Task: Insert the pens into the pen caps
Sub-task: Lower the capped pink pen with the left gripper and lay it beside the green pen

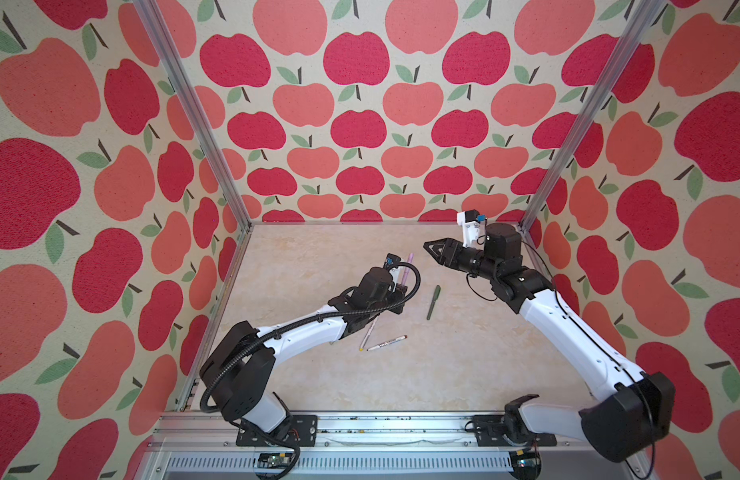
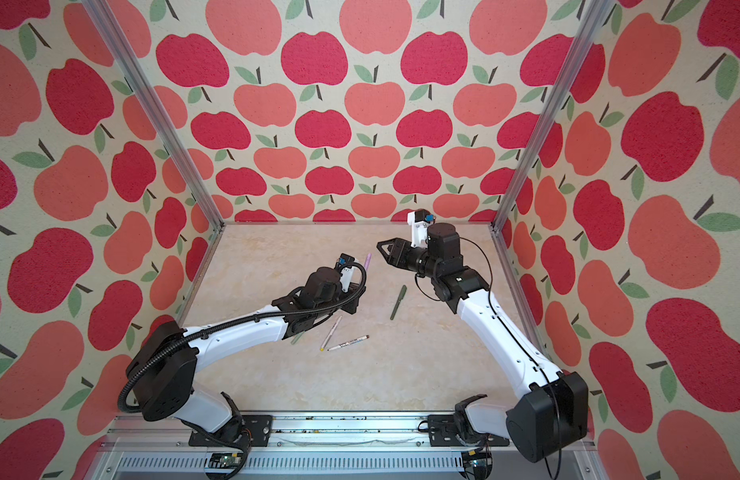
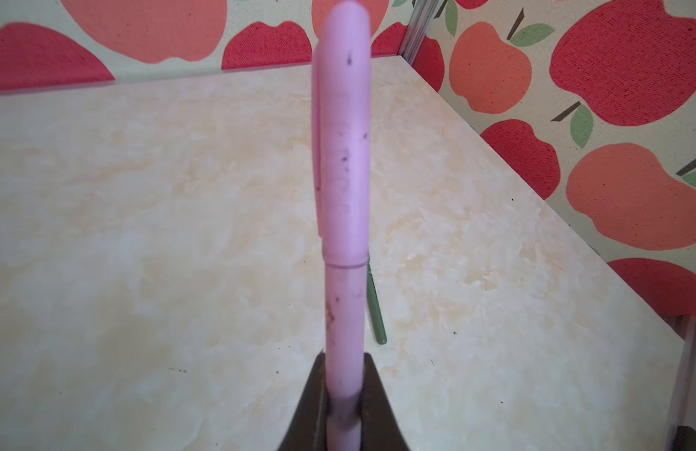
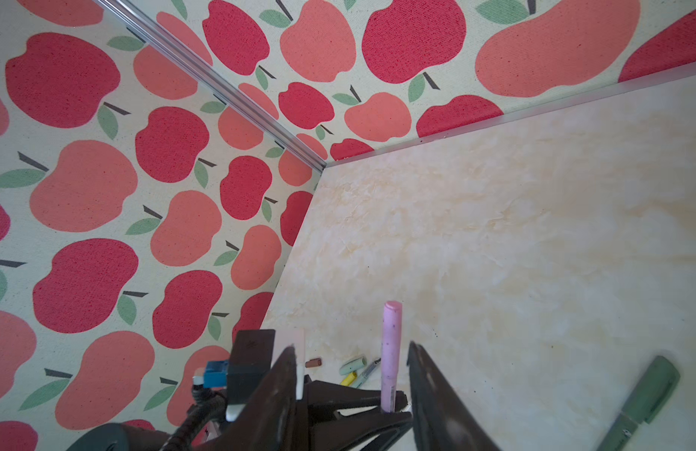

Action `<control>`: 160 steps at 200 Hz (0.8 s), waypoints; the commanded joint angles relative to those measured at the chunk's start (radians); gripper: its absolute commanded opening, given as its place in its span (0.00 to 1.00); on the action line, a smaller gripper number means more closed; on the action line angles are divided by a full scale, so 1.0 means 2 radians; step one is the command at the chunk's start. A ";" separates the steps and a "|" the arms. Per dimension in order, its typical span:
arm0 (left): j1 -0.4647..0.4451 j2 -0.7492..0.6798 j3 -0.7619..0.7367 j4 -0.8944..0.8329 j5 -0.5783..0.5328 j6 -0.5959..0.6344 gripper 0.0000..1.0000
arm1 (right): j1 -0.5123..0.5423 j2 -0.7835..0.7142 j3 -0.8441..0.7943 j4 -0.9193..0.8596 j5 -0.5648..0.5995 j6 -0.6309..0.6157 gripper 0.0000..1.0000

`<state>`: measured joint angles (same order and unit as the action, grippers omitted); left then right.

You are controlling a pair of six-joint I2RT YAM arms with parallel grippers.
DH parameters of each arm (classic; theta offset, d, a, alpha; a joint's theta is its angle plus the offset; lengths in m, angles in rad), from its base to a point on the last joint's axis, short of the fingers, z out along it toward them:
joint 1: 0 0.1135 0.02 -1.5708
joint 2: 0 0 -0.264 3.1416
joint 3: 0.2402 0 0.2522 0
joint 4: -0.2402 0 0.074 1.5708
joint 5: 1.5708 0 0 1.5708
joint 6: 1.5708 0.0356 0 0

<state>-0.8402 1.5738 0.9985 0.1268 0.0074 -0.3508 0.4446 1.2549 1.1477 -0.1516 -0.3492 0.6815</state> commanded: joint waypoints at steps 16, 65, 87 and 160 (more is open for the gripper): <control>-0.015 0.081 0.064 -0.083 -0.006 -0.076 0.00 | -0.029 -0.022 -0.034 -0.058 0.046 -0.013 0.51; -0.017 0.190 0.181 -0.198 0.003 -0.115 0.00 | -0.068 -0.046 -0.070 -0.073 0.040 -0.003 0.52; -0.014 0.220 0.219 -0.230 0.016 -0.129 0.00 | -0.076 -0.053 -0.076 -0.075 0.037 -0.003 0.52; -0.006 0.265 0.263 -0.275 0.029 -0.168 0.00 | -0.082 -0.055 -0.086 -0.067 0.030 0.001 0.52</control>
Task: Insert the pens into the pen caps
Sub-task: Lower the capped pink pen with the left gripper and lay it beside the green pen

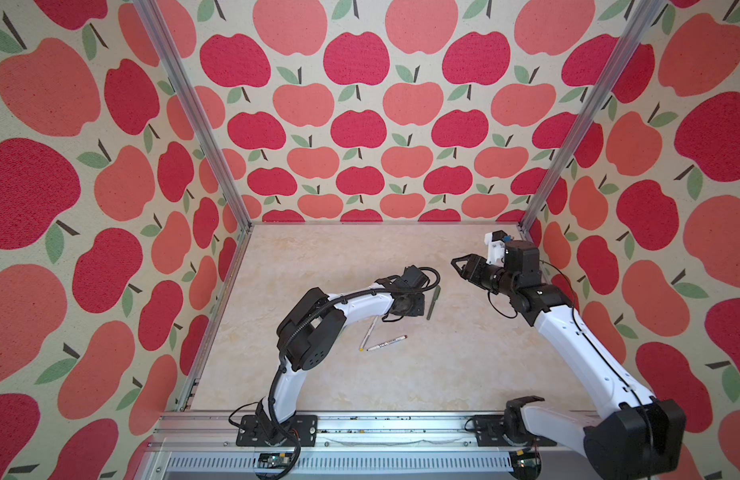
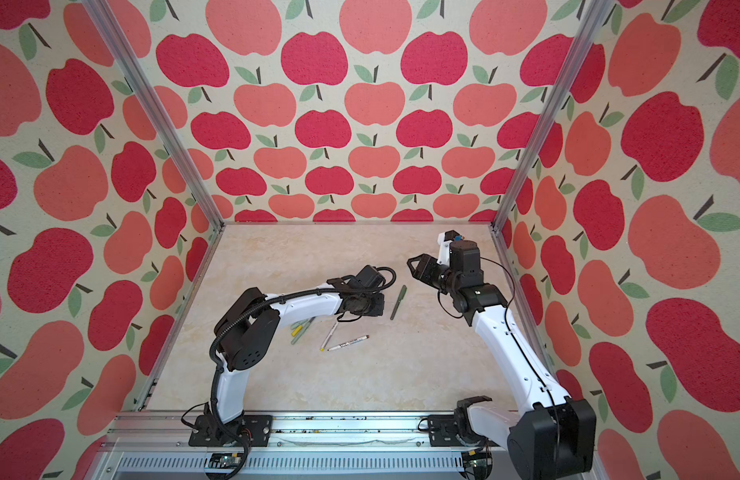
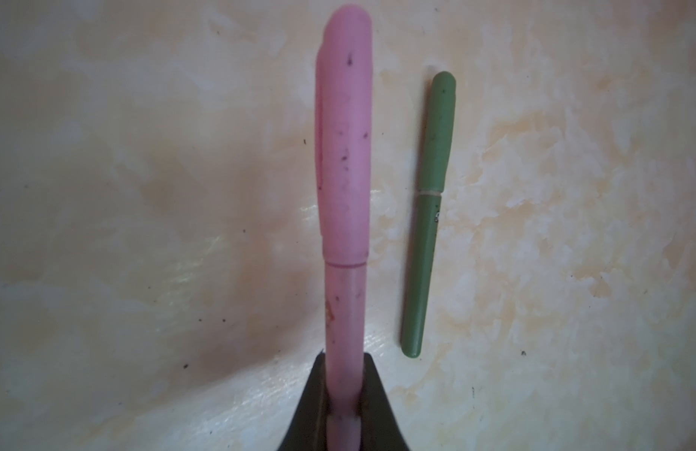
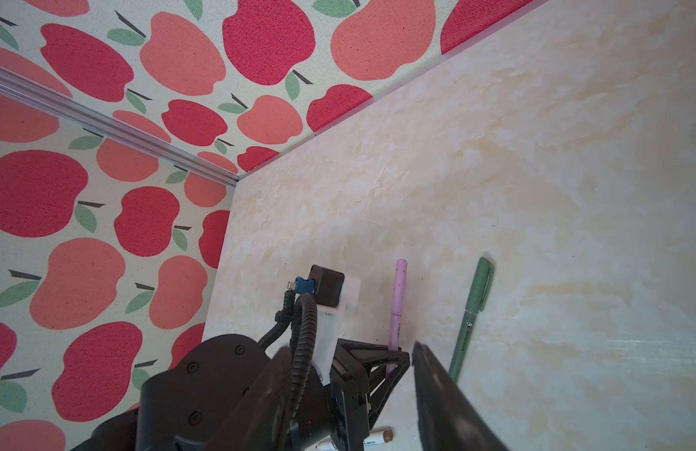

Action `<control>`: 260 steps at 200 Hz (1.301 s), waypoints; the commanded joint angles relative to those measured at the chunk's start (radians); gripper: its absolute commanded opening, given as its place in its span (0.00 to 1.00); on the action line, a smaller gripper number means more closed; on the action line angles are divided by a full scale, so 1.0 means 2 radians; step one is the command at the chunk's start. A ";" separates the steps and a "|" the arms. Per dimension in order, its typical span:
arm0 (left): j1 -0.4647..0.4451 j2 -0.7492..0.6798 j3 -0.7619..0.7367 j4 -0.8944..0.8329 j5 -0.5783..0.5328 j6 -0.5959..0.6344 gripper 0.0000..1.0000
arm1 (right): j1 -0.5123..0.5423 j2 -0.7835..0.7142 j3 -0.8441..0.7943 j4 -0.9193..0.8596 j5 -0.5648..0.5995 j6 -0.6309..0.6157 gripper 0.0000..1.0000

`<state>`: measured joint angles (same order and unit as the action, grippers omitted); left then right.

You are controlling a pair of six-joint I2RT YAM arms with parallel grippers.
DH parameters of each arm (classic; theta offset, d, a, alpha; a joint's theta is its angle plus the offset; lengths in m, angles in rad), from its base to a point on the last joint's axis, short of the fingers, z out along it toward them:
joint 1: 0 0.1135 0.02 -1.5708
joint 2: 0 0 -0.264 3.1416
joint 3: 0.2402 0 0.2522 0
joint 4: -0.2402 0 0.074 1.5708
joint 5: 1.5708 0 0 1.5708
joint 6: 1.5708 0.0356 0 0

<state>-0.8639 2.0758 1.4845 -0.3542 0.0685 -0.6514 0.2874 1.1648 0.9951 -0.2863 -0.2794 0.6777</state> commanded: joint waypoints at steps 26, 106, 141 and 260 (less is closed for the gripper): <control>0.008 0.024 0.028 -0.032 0.001 -0.011 0.00 | -0.003 -0.012 -0.012 0.001 -0.006 0.005 0.52; 0.010 0.055 0.052 -0.045 0.004 0.010 0.02 | -0.003 -0.007 -0.024 0.013 -0.012 0.014 0.52; 0.009 0.057 0.054 -0.053 0.003 0.020 0.05 | -0.003 -0.004 -0.028 0.018 -0.017 0.018 0.52; 0.004 0.050 0.042 -0.063 -0.006 0.034 0.20 | -0.003 -0.001 -0.034 0.027 -0.023 0.028 0.52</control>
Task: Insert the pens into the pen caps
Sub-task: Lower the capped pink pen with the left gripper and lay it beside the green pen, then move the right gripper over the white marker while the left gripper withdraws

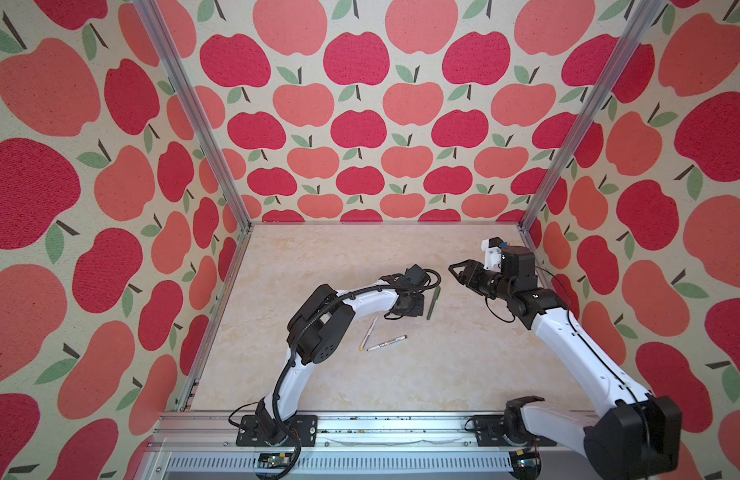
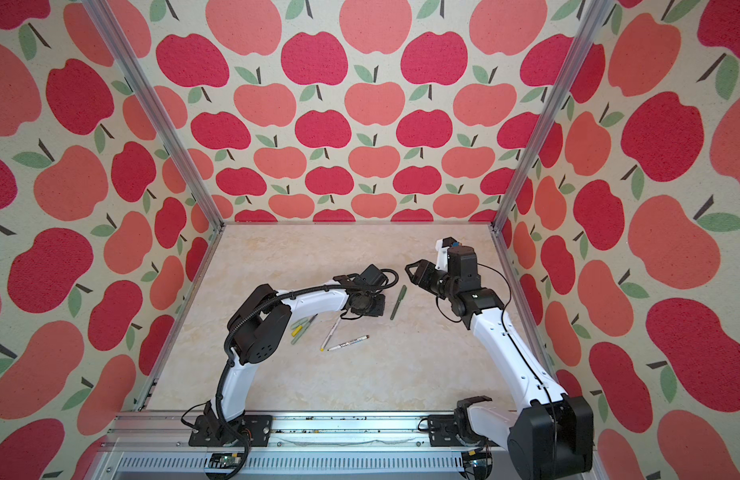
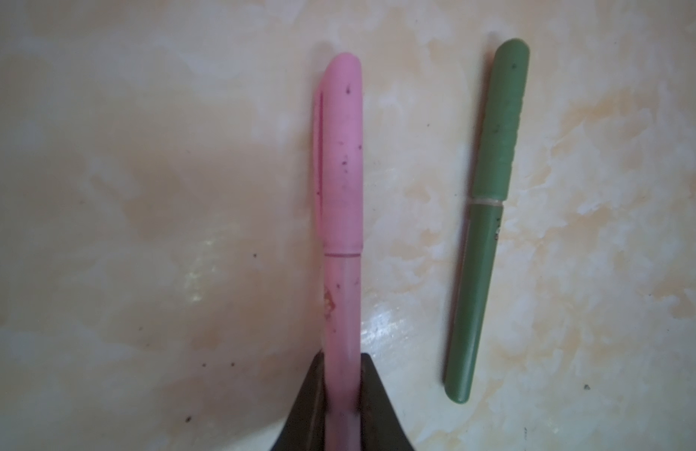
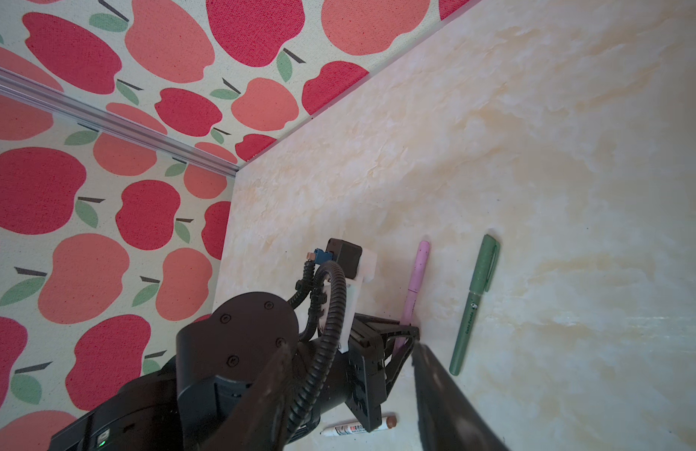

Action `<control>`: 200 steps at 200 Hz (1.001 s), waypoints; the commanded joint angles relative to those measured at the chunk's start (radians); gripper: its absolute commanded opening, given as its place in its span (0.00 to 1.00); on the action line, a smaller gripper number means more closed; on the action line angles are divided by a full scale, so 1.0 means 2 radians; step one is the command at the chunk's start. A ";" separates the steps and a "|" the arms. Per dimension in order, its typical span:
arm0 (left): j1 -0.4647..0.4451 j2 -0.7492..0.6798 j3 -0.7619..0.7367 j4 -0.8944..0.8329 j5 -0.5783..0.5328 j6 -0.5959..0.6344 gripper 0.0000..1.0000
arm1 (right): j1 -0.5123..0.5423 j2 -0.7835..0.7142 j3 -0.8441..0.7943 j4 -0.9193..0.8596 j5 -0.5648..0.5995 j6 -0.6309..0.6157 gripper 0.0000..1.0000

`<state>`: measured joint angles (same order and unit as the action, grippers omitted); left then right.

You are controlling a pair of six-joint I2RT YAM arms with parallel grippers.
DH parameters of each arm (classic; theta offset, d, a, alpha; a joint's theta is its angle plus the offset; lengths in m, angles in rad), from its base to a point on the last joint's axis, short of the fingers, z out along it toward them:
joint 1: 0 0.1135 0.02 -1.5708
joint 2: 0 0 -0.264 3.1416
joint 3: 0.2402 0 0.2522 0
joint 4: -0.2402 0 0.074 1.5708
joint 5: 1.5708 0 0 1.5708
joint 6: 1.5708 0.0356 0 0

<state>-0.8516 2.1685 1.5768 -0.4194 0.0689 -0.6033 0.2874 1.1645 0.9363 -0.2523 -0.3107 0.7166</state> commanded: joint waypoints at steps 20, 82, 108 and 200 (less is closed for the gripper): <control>-0.002 0.003 -0.004 -0.031 -0.008 0.012 0.21 | -0.003 -0.001 -0.005 0.009 -0.007 0.008 0.52; -0.001 -0.013 -0.011 -0.024 -0.020 0.015 0.25 | -0.003 -0.002 -0.005 0.008 -0.007 0.007 0.52; -0.001 -0.052 -0.026 0.000 -0.035 0.027 0.32 | -0.003 -0.006 -0.004 0.010 -0.009 -0.001 0.53; 0.004 -0.321 -0.195 0.072 -0.180 0.123 0.52 | 0.045 0.003 0.001 -0.018 0.003 -0.099 0.55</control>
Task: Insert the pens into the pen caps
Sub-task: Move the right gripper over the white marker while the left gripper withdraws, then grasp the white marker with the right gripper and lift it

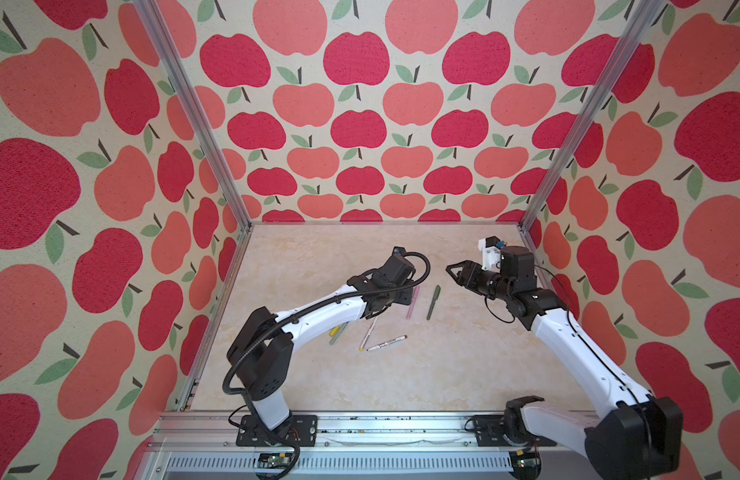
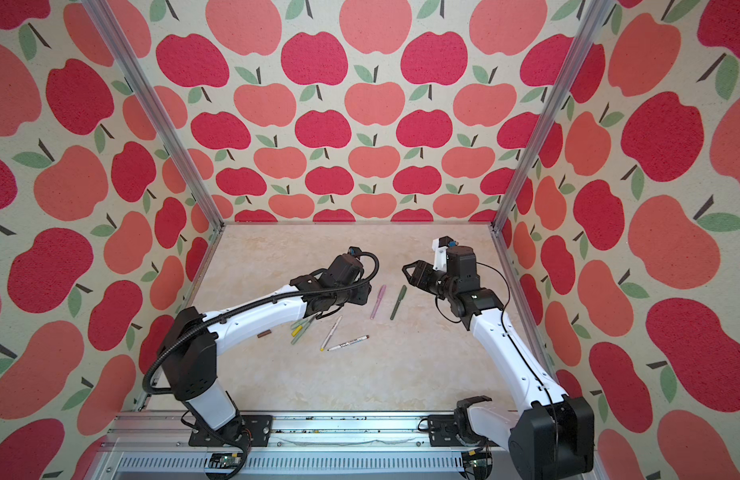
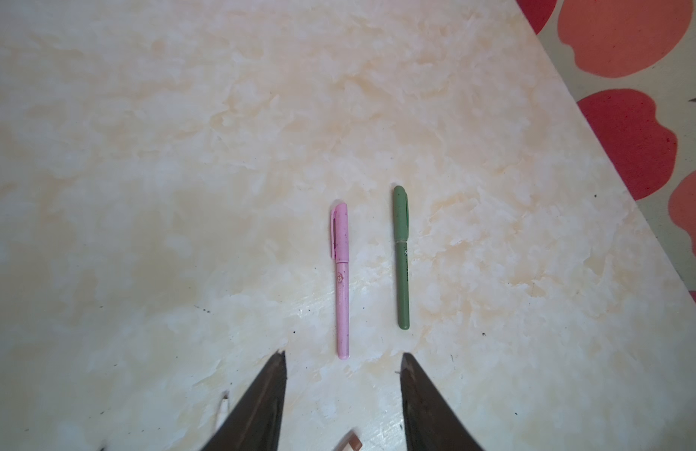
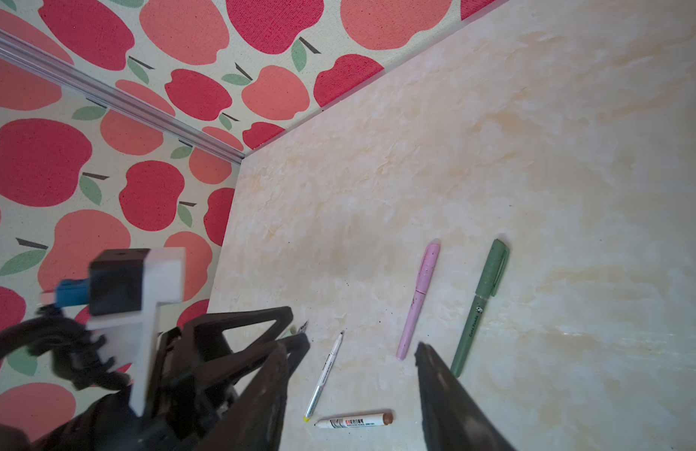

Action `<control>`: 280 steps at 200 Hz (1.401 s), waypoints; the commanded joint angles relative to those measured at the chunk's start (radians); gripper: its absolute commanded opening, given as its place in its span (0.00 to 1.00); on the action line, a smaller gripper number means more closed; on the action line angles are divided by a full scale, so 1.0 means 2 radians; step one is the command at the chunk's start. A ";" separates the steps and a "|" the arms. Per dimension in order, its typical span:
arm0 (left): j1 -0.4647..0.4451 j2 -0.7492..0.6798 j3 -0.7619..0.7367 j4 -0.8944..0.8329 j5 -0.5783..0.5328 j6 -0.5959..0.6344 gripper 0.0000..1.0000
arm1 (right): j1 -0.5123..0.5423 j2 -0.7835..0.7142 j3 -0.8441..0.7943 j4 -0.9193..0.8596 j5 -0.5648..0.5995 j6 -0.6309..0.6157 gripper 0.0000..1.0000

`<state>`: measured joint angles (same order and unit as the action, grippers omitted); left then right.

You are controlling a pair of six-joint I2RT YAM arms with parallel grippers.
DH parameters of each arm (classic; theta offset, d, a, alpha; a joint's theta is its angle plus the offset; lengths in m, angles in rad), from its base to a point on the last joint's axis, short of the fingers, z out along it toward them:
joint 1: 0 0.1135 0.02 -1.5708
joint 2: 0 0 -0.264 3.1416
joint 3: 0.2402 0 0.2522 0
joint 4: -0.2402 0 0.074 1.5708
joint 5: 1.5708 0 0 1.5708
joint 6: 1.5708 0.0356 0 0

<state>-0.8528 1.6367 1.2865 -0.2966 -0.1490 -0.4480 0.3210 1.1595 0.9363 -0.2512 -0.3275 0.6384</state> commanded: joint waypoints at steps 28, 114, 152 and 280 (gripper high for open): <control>0.008 -0.139 -0.116 -0.004 -0.114 0.070 0.55 | 0.079 0.050 0.032 -0.061 0.023 -0.127 0.55; 0.152 -0.375 -0.301 -0.001 -0.066 -0.079 0.87 | 0.244 0.249 0.139 -0.171 0.044 -0.320 0.55; 0.222 -0.381 -0.306 -0.039 -0.018 -0.104 0.87 | 0.282 0.306 0.164 -0.199 0.061 -0.368 0.56; 0.265 -0.375 -0.334 -0.007 0.031 -0.120 0.89 | 0.355 0.421 0.231 -0.233 0.148 -0.429 0.49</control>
<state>-0.3305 0.8879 0.6262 -0.3248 -0.1036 -0.6762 1.0122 1.9743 1.3659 -0.6689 -0.0826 -0.1864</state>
